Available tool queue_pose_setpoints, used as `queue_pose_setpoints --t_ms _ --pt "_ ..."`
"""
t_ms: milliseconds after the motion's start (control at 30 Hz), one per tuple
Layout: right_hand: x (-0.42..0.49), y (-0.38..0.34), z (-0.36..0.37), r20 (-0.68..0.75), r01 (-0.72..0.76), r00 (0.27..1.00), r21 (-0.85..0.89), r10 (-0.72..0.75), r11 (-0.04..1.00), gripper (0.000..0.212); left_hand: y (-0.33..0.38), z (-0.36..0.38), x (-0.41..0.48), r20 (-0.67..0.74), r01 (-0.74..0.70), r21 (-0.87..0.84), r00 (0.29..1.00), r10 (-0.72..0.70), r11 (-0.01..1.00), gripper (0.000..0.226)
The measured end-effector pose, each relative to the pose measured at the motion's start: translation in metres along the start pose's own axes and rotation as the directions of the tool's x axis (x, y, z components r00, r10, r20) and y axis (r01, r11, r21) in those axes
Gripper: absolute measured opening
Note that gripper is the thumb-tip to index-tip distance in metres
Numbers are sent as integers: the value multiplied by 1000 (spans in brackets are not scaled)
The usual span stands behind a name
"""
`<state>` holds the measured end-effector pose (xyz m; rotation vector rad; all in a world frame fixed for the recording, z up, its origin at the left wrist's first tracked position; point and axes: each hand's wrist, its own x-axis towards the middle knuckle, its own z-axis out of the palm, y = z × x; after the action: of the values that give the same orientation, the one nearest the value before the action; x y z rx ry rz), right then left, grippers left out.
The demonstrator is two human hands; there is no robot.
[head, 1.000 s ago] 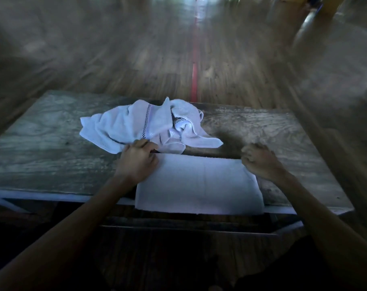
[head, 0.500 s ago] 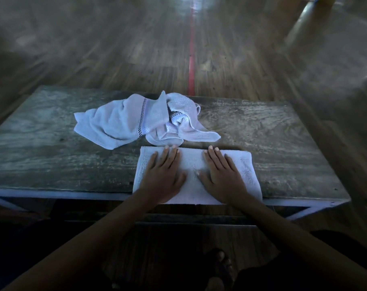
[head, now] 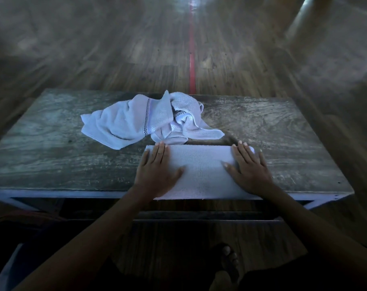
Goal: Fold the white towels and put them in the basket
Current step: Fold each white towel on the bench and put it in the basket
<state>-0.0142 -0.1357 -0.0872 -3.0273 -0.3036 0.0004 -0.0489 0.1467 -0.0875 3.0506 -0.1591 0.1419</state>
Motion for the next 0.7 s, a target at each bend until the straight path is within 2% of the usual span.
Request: queue_pose_setpoints --t_ms 200,300,433,567,700 --pt "-4 45 -14 65 -66 996 103 59 992 73 -13 -6 -6 -17 52 92 999 -51 994 88" --pt "1 69 -25 111 -54 993 208 32 977 55 -11 -15 -7 -118 28 90 993 -17 996 75" --pt "13 72 -37 68 -36 998 294 16 955 45 46 -26 -15 -311 -118 -125 947 74 985 51" --pt "27 71 -42 115 -51 993 281 19 958 43 132 -20 -17 -273 -281 -249 939 211 927 39" --pt "29 70 -38 193 -60 981 181 24 982 45 184 -3 -12 -241 -384 -211 912 333 899 46"
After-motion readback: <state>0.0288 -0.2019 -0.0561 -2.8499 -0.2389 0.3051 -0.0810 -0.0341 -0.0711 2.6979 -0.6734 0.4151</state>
